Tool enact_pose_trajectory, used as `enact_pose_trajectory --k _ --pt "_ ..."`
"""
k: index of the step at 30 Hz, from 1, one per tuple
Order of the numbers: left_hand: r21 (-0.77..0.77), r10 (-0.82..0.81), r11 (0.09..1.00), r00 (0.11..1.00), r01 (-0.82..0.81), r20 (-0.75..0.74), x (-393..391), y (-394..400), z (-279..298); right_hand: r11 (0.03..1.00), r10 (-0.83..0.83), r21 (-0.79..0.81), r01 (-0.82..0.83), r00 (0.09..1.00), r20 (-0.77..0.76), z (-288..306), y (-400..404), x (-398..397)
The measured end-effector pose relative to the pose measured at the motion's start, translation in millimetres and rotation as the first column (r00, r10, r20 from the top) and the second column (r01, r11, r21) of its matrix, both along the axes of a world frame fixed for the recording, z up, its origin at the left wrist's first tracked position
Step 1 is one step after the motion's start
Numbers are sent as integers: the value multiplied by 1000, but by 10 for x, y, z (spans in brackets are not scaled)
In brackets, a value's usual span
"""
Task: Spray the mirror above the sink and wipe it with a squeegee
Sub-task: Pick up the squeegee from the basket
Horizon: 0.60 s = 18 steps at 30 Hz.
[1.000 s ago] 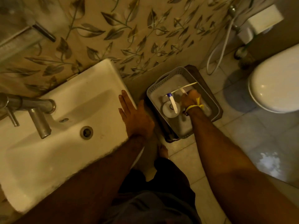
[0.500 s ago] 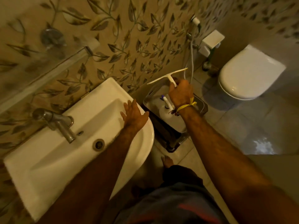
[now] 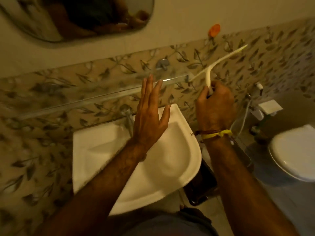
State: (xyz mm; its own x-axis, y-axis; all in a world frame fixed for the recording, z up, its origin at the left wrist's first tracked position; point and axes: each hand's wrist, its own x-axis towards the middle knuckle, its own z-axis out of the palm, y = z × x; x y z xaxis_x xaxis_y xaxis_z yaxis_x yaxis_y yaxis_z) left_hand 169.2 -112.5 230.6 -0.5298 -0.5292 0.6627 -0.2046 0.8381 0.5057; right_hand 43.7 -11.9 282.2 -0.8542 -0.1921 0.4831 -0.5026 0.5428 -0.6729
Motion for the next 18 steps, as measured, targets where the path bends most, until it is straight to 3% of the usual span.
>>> enact_pose_trajectory --k 2,4,12,18 --pt "-61 2 998 1000 -2 -7 132 -91 133 997 -45 57 50 996 -81 204 -38 132" --pt "-143 8 990 1000 -10 -13 233 -177 264 999 -39 19 42 988 -149 444 -92 274" --pt "-347 78 929 984 -130 -159 371 -643 1117 950 178 -205 -234 950 -257 1214 -546 761" --pt "-479 139 837 949 -266 -283 582 -1190 1884 824 330 -349 -447 878 -347 1598 -853 936"
